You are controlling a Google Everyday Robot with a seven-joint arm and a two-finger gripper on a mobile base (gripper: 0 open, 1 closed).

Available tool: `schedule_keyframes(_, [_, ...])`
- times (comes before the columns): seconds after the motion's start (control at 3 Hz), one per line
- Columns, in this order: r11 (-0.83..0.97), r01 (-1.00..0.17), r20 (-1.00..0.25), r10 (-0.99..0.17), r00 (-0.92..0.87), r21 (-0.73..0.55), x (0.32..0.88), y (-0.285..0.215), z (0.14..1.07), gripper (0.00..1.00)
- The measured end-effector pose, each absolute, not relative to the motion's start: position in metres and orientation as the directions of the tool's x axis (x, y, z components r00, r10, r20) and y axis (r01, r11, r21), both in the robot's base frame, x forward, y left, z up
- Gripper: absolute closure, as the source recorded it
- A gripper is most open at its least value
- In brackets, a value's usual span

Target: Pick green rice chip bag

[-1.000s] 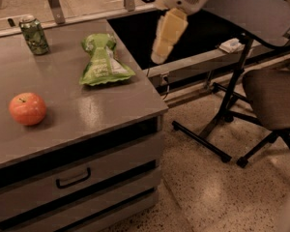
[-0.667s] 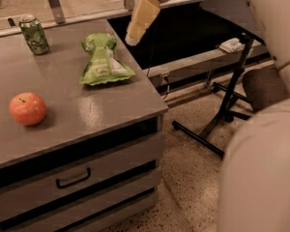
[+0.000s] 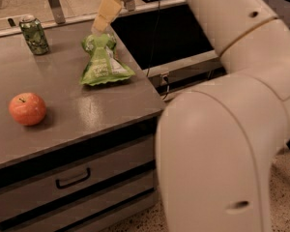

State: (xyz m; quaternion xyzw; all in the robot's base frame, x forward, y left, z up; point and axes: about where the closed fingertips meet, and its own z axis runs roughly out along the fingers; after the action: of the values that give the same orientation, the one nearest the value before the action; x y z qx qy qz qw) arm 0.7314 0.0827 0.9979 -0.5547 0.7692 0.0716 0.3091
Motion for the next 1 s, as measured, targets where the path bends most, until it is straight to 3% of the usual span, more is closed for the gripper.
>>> schedule_keyframes(1.0, [0.687,-0.723,-0.432,-0.630,-0.645,0.075,0.738,0.147,0.905,0.00])
